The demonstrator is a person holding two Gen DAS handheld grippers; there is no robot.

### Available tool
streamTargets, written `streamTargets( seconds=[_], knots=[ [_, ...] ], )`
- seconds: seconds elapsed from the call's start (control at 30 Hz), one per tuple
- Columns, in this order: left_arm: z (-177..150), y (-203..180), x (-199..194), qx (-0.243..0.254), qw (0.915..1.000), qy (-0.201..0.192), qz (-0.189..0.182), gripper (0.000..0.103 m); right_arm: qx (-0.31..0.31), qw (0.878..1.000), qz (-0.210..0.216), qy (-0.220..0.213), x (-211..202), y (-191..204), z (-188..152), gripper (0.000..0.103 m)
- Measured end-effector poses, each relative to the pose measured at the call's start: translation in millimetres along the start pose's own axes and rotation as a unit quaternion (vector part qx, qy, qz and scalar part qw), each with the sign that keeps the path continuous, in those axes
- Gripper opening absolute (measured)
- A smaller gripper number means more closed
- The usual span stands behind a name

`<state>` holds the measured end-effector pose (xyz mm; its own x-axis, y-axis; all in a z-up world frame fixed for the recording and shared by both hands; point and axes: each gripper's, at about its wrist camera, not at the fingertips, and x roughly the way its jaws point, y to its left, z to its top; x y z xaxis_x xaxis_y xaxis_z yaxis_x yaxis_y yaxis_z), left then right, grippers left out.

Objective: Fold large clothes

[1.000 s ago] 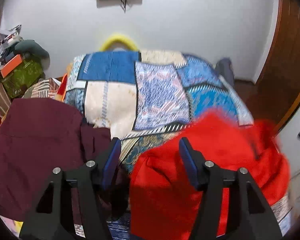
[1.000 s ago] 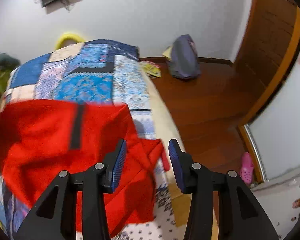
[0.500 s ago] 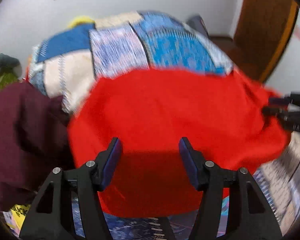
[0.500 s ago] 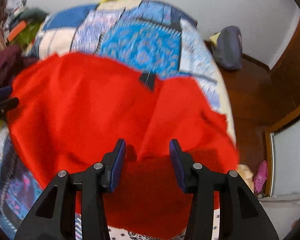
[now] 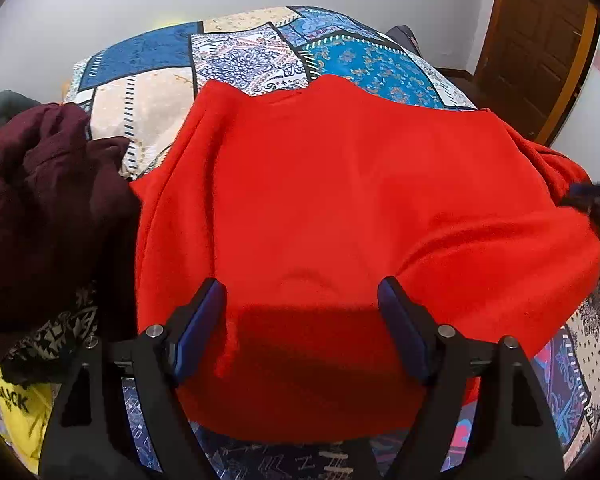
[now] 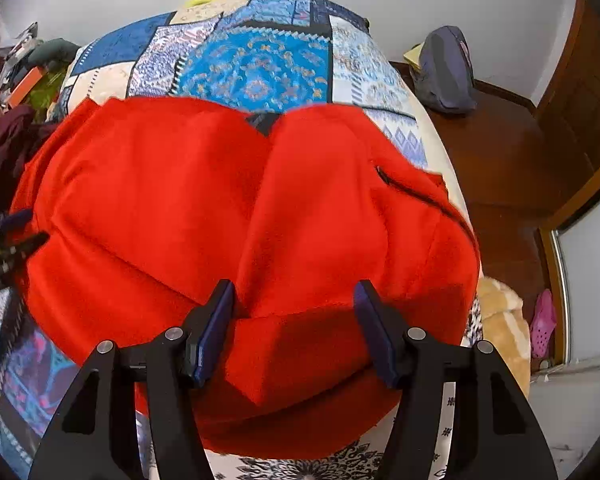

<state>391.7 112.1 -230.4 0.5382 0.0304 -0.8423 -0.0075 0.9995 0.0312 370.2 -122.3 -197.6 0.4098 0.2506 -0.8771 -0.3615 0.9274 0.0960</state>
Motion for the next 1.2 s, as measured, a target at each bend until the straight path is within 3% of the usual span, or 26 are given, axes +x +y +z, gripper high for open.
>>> streamTargets(
  seconds=[0.23, 0.4, 0.5, 0.63, 0.67, 0.7, 0.93, 1.1, 1.2],
  knots=[
    [-1.2, 13.5, -16.4, -0.02, 0.9995, -0.016, 0.016, 0.079, -0.008, 1.0, 0.013, -0.02, 10.5, 14.5, 46.9, 0.057],
    [-0.3, 24.2, -18.4, -0.031, 0.9992, -0.022, 0.012, 0.079, 0.028, 0.997, 0.071, 0.024, 49.3, 22.4, 71.0, 0.057],
    [-2.0, 25.4, -16.4, -0.032, 0.9992, -0.022, 0.007, 0.079, 0.045, 0.995, 0.074, 0.049, 74.4, 26.3, 72.2, 0.048],
    [-3.6, 25.8, -16.4, -0.028, 0.9991, -0.029, 0.01, 0.079, 0.056, 0.995, 0.074, 0.02, 70.9, 26.6, 70.0, 0.033],
    [-3.4, 25.8, -17.2, -0.028, 0.999, -0.032, 0.01, 0.079, 0.057, 0.996, 0.072, 0.007, 64.6, 27.0, 70.4, 0.014],
    [-3.7, 25.7, -17.8, -0.027, 0.999, -0.034, 0.008, 0.079, 0.055, 0.995, 0.08, -0.002, 57.4, 28.1, 72.4, 0.002],
    [-4.7, 31.4, -8.1, -0.045, 0.9987, -0.024, -0.004, 0.079, 0.023, 0.996, 0.054, -0.061, 17.2, 39.9, 102.8, 0.002],
    [-2.0, 36.9, -21.9, -0.057, 0.9976, -0.039, 0.001, 0.079, 0.001, 0.993, 0.025, -0.112, -11.1, 58.8, 139.2, 0.002],
    [0.5, 44.2, -34.1, -0.069, 0.9964, -0.05, 0.002, 0.079, -0.017, 0.994, -0.013, -0.107, -7.3, 72.9, 150.3, 0.003]
  ],
)
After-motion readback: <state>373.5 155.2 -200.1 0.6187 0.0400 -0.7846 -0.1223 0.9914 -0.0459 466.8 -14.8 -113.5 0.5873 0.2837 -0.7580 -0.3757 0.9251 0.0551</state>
